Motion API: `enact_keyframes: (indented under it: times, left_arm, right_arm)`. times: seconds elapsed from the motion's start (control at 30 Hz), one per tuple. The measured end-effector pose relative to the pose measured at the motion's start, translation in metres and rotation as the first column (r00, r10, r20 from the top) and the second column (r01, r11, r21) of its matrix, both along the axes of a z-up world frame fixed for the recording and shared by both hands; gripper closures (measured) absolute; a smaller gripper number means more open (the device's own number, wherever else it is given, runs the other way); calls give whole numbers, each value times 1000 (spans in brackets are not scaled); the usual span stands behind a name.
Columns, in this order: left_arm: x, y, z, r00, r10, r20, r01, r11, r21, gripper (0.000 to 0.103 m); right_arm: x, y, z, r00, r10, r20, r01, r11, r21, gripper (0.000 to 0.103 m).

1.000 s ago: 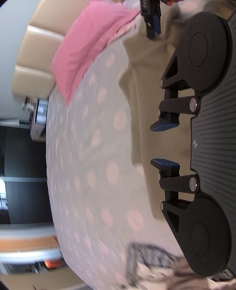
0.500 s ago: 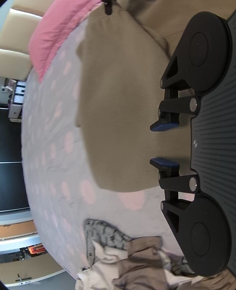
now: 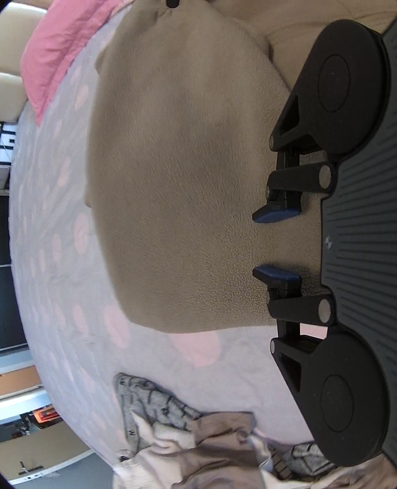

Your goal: Fold clothes

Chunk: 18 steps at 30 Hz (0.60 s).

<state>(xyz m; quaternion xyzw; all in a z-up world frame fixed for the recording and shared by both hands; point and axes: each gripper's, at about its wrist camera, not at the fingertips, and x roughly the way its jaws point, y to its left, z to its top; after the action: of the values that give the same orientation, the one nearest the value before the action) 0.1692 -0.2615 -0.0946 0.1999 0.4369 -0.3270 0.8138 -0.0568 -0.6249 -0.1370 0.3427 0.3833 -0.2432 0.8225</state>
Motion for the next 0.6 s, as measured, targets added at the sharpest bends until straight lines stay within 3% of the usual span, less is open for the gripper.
enact_keyframes:
  times: [0.1, 0.17, 0.27, 0.4, 0.6]
  left_arm:
    - [-1, -2, 27, 1000, -12, 15, 13, 997, -80, 74]
    - [-1, -13, 41, 999, -31, 25, 34, 992, -122, 74]
    - [1, -40, 56, 997, -65, 43, 71, 982, -176, 74]
    - [9, -78, 60, 996, -84, 43, 92, 965, -245, 77]
    - [43, -116, 13, 998, -40, -44, 31, 979, -200, 79]
  right_arm:
    - [-8, 4, 36, 1000, -5, 13, 6, 992, -124, 59]
    - [-11, 9, 59, 997, 29, 72, -14, 980, -199, 59]
    - [-5, 22, 78, 976, 128, 176, -89, 973, -214, 61]
    - [21, 44, 65, 960, 238, 147, -203, 954, -223, 64]
    - [44, 38, 22, 978, 206, 26, -193, 947, -259, 67]
